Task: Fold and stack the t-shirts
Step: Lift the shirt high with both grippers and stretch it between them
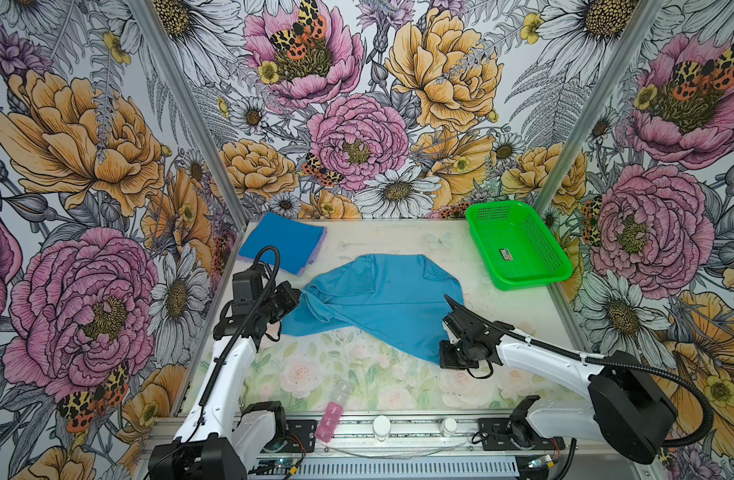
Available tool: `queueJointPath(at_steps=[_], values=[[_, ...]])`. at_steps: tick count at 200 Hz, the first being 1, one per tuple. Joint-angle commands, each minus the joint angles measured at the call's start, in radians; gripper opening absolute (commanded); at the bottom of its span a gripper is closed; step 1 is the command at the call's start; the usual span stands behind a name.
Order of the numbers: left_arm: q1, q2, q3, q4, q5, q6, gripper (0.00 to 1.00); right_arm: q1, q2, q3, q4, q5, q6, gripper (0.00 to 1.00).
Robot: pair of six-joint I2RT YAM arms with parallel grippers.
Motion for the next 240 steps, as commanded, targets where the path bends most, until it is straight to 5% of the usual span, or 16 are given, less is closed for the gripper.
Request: queueJointPath(at_steps=[1,47,94,142,240], values=[[-0.007,0.028,0.066,0.025,0.057,0.024,0.00,-0.028,-0.050,0.093,-0.051,0.028,-0.044,0.00],[-0.034,0.133,0.338,-0.021,0.191,0.087,0.00,-0.228,-0.064,0.355,-0.149,0.025,-0.225,0.00],[-0.035,0.245,0.707,-0.052,0.269,0.103,0.00,-0.356,0.006,0.819,-0.254,0.028,-0.391,0.00],[0.029,0.230,0.975,-0.065,0.291,0.088,0.00,-0.386,0.042,1.250,-0.351,0.065,-0.495,0.00],[0.253,0.171,1.334,-0.051,0.394,-0.015,0.00,-0.385,0.010,1.601,-0.358,-0.055,-0.476,0.00]])
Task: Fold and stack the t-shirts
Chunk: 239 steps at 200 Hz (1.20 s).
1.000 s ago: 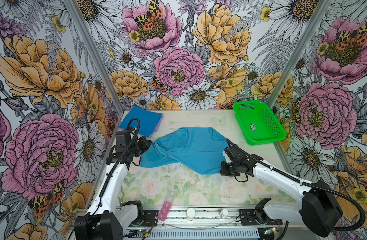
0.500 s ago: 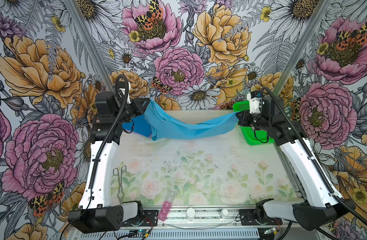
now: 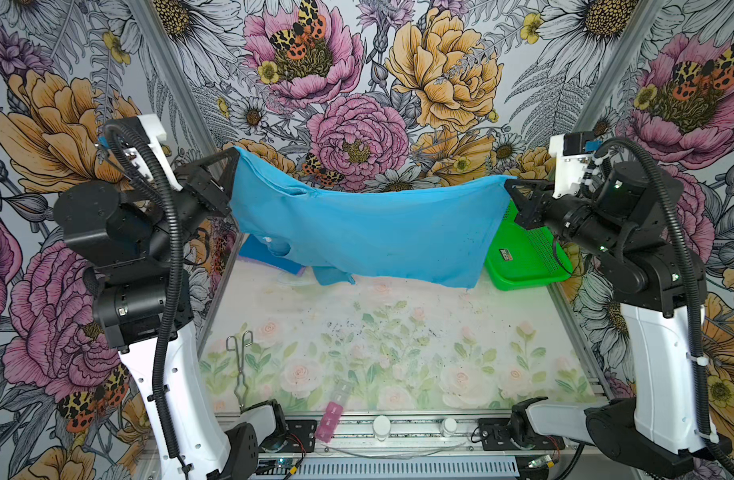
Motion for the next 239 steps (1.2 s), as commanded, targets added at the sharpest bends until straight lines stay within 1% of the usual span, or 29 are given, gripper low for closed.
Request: queueJointPath(at_steps=[1,19,38,60,81,102,121,128,133,145,158,175,192,201,207,217,227,239], values=[[0.026,0.011,0.079,0.009,0.051,-0.051,0.00,-0.005,-0.019,0.087,0.003,-0.013,0.018,0.00],[0.025,0.050,0.099,0.010,0.059,-0.068,0.00,-0.009,0.003,0.104,0.002,0.035,0.034,0.00],[-0.001,0.100,0.056,0.010,0.055,-0.052,0.00,-0.037,0.050,0.066,0.002,0.041,0.051,0.00],[-0.082,0.196,0.026,0.010,0.039,-0.016,0.00,-0.086,0.146,0.026,0.007,-0.021,0.070,0.00],[-0.180,0.327,0.056,0.006,0.011,0.020,0.00,-0.121,0.274,0.047,0.021,-0.095,0.077,0.00],[-0.237,0.483,0.158,0.000,-0.008,0.023,0.00,-0.154,0.427,0.151,0.021,-0.158,0.083,0.00],[-0.267,0.618,0.294,-0.005,-0.023,0.012,0.00,-0.186,0.558,0.297,0.018,-0.224,0.119,0.00],[-0.274,0.648,0.344,-0.011,-0.036,0.012,0.00,-0.196,0.596,0.353,0.018,-0.246,0.131,0.00],[-0.279,0.702,0.383,-0.012,-0.039,0.014,0.00,-0.200,0.622,0.388,0.018,-0.258,0.139,0.00],[-0.279,0.756,0.467,-0.014,-0.050,-0.003,0.00,-0.213,0.670,0.469,0.017,-0.281,0.158,0.00],[-0.274,0.797,0.562,-0.014,-0.029,-0.037,0.00,-0.228,0.698,0.531,0.017,-0.310,0.181,0.00],[-0.276,0.782,0.587,-0.013,-0.032,-0.041,0.00,-0.241,0.689,0.550,0.017,-0.323,0.183,0.00],[-0.274,0.715,0.530,-0.013,-0.044,-0.011,0.00,-0.254,0.649,0.509,0.017,-0.331,0.172,0.00],[-0.275,0.669,0.460,-0.011,-0.052,0.010,0.00,-0.257,0.616,0.461,0.018,-0.332,0.161,0.00],[-0.274,0.601,0.405,-0.002,-0.056,0.025,0.00,-0.257,0.591,0.416,0.020,-0.329,0.152,0.00],[-0.273,0.517,0.257,0.045,-0.065,0.034,0.00,-0.255,0.539,0.323,0.022,-0.320,0.137,0.00],[-0.265,0.423,0.066,0.145,-0.061,0.015,0.00,-0.254,0.487,0.228,0.028,-0.308,0.124,0.00],[-0.247,0.317,-0.169,0.266,-0.059,-0.025,0.00,-0.251,0.404,0.035,0.065,-0.285,0.113,0.00]])
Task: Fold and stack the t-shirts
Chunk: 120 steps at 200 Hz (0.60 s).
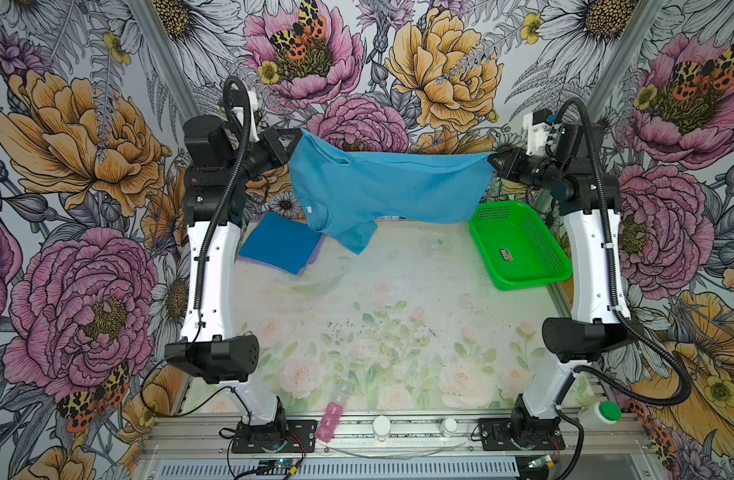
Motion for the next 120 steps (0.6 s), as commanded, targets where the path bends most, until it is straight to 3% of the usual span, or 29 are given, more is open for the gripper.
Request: queueJointPath(at_steps=[1,31,63,84,120], values=[[0.031,-0.157,-0.329,0.209,-0.012,-0.027,0.00,0.006,-0.115,-0.248,0.037,0.019,-0.033,0.00],[0.027,-0.401,-0.834,0.346,-0.043,-0.035,0.00,0.007,-0.357,-0.847,0.246,0.049,0.024,0.00],[-0.066,-0.651,-1.282,0.331,-0.169,-0.010,0.00,0.018,-0.559,-1.342,0.371,0.092,0.082,0.00],[-0.147,-0.821,-1.520,0.296,-0.266,-0.061,0.00,0.021,-0.603,-1.538,0.393,0.125,0.142,0.00],[-0.336,-1.145,-1.770,0.126,-0.574,-0.202,0.00,0.022,-0.677,-1.714,0.405,0.197,0.217,0.00]])
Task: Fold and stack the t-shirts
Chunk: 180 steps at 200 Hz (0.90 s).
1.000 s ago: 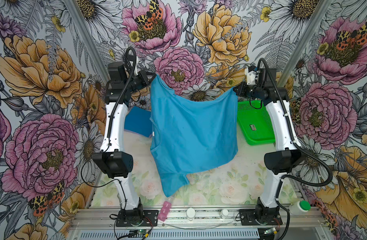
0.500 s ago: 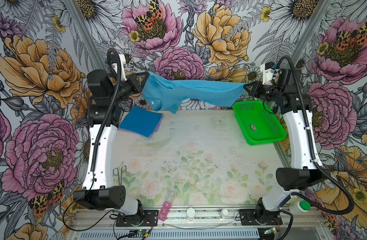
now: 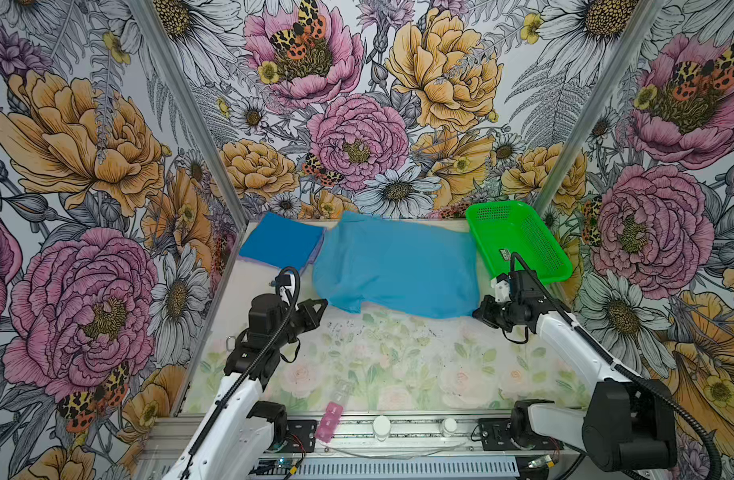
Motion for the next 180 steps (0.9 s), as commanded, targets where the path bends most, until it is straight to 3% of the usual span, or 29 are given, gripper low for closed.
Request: queueJointPath(at_steps=[1,38,80,117,149,180], values=[[-0.090,-0.179,-0.090,-0.083,-0.259,-0.107,0.00,0.006,-0.078,-0.054,0.086,0.073,0.074,0.00],[-0.193,-0.428,-0.208,-0.290,-0.416,-0.222,0.00,0.005,-0.165,-0.138,0.080,0.120,0.129,0.00],[-0.214,-0.477,-0.241,-0.341,-0.396,-0.236,0.00,0.010,-0.306,-0.235,0.061,0.135,0.193,0.00],[-0.214,-0.392,-0.212,-0.247,-0.396,-0.180,0.00,0.010,-0.299,-0.249,0.056,0.125,0.172,0.00],[-0.212,-0.158,-0.170,-0.026,-0.297,-0.133,0.00,0.011,-0.265,-0.217,0.053,0.092,0.133,0.00],[-0.215,-0.012,-0.083,0.022,-0.278,-0.082,0.00,0.014,-0.280,-0.218,0.028,-0.015,0.141,0.00]])
